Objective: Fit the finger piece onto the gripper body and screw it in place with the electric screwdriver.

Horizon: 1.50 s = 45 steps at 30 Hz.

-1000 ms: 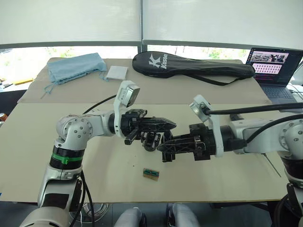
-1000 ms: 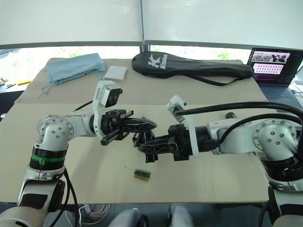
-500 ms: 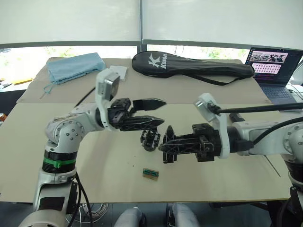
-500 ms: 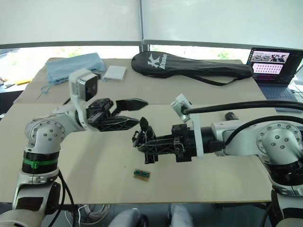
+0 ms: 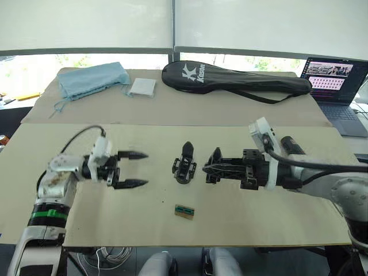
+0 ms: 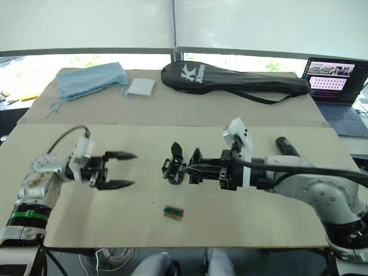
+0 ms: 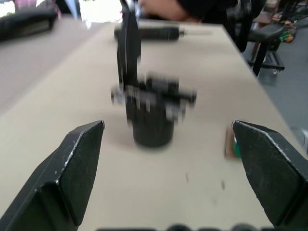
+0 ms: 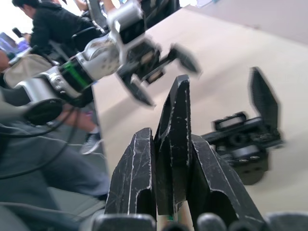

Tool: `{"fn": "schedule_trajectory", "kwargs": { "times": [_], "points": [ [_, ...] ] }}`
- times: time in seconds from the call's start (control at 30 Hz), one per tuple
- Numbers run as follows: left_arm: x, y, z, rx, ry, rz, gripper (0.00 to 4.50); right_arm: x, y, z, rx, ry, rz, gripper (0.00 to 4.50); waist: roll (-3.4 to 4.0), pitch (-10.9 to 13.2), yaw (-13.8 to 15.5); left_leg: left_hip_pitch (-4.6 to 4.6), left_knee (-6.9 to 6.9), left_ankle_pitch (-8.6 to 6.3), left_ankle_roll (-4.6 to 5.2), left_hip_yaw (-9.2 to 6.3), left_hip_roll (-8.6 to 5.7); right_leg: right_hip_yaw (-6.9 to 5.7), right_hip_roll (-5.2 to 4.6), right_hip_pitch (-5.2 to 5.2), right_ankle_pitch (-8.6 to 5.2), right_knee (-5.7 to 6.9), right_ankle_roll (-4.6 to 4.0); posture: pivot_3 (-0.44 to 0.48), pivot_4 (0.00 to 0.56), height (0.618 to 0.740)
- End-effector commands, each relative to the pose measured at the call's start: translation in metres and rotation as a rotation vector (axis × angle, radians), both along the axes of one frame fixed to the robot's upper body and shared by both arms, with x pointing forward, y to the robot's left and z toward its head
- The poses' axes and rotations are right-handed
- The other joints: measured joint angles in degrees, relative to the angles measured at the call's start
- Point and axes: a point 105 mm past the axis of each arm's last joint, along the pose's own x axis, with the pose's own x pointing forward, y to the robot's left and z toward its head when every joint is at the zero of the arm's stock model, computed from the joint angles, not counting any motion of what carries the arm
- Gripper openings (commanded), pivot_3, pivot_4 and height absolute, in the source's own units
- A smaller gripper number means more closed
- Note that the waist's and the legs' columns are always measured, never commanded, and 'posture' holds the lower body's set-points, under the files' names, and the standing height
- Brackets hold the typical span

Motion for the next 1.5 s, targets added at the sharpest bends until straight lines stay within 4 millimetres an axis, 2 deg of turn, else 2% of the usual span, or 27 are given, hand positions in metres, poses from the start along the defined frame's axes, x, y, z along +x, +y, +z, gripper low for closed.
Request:
{"fn": "schedule_trajectory", "kwargs": {
  "times": [0.03, 0.2, 0.57, 0.83, 1.37, 1.47, 1.5],
  "points": [
    [0.008, -0.011, -0.006, 0.031, -0.055, -0.017, 4.50, -0.004, 0.001, 0.011, -0.002, -0.192, 0.052, 0.43, 0.00, 0.00, 0.25, -0.10, 0.05, 0.02, 0.05, 0.00, -0.01, -0.01, -0.01, -0.07, 0.04, 0.00, 0.02, 0.000, 0.150, 0.740],
    [0.021, -0.038, -0.020, 0.013, -0.092, -0.023, 4.50, -0.005, 0.003, 0.009, 0.035, -0.341, 0.100, 0.43, -0.04, -0.02, 0.36, -0.20, 0.19, -0.02, 0.27, 0.00, -0.06, -0.02, -0.08, -0.07, 0.15, -0.03, 0.10, 0.000, 0.150, 0.740],
    [0.039, -0.087, -0.039, 0.039, -0.077, -0.087, 4.50, -0.017, 0.006, -0.005, -0.001, -0.348, 0.130, 0.43, -0.04, -0.02, 0.29, -0.38, 0.61, -0.14, 0.48, -0.01, -0.09, -0.05, -0.08, -0.08, 0.23, 0.00, 0.22, 0.000, 0.150, 0.740],
    [0.048, -0.108, -0.037, 0.009, -0.077, -0.096, 4.50, -0.021, 0.006, -0.009, -0.005, -0.317, 0.118, 0.43, -0.06, -0.03, 1.07, -0.41, 0.76, -0.19, 0.57, -0.03, -0.11, -0.04, -0.14, -0.06, 0.28, 0.02, 0.29, 0.000, 0.150, 0.740],
    [0.044, -0.125, -0.037, 0.023, -0.087, -0.173, 4.50, -0.023, 0.005, -0.014, -0.022, -0.303, 0.111, 0.43, -0.07, -0.04, 1.09, -0.43, 0.82, -0.22, 0.63, -0.03, -0.18, -0.02, -0.15, -0.06, 0.32, 0.02, 0.35, 0.000, 0.150, 0.740],
    [0.044, -0.125, -0.038, 0.031, -0.089, -0.173, 3.63, -0.023, 0.004, -0.015, -0.025, -0.302, 0.113, 0.43, -0.07, -0.04, 1.09, -0.43, 0.82, -0.22, 0.63, -0.03, -0.18, -0.02, -0.15, -0.06, 0.32, 0.02, 0.35, 0.000, 0.150, 0.740],
    [0.044, -0.124, -0.039, 0.038, -0.089, -0.172, 3.14, -0.023, 0.004, -0.015, -0.026, -0.302, 0.114, 0.43, -0.07, -0.04, 1.08, -0.44, 0.83, -0.22, 0.63, -0.03, -0.18, -0.02, -0.15, -0.06, 0.32, 0.02, 0.35, 0.000, 0.150, 0.740]
  ]
}}
